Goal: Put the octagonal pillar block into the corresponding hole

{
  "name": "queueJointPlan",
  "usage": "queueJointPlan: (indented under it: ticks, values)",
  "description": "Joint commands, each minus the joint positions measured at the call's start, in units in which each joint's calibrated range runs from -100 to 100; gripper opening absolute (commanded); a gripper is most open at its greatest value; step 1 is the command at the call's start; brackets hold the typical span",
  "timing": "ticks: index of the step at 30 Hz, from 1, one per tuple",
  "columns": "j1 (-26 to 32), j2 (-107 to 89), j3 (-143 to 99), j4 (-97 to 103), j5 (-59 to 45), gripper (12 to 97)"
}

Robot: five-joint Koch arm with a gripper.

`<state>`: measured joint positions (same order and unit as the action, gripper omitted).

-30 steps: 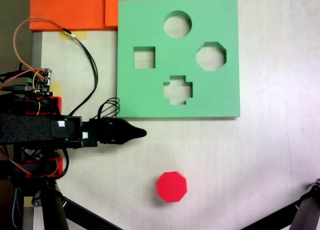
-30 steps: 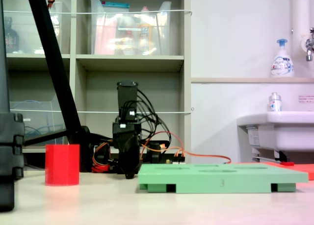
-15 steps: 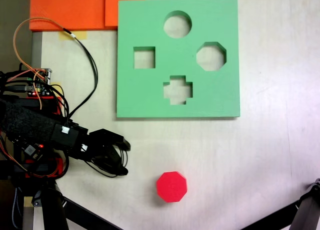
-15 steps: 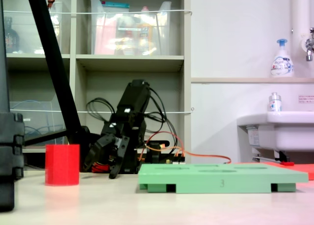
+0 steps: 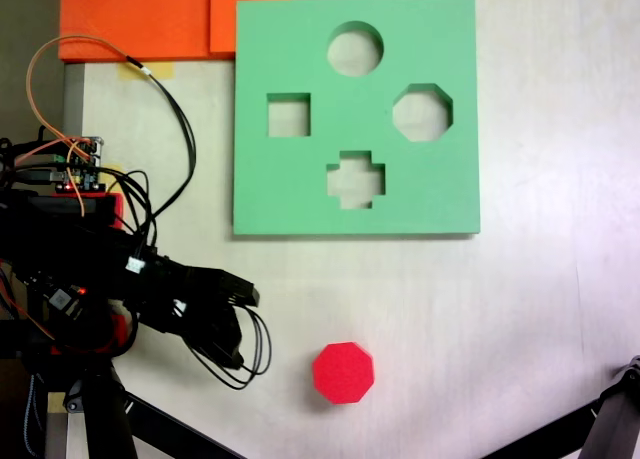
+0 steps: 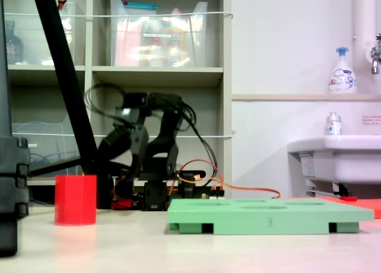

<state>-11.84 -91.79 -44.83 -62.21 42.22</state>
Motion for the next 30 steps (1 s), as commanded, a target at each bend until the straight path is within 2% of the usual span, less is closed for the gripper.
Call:
queueJointPlan:
  ticks: [1,6,9,11,12,30]
  values:
    - [-0.1,12.7,9.9,-6.7,-0.1,68.9]
    - [-0.2,25.5,21.0,-10.1,-0.1,82.3]
    - [-0.2,32.4,26.2,-10.1,-0.1,82.6]
    - [-0.2,37.5,29.5,-10.1,-0.1,93.2]
    - [-0.1,40.0,31.1,-10.1,-0.1,95.8]
    - [-0.1,76.7,52.3,-9.7,-0.2,95.6]
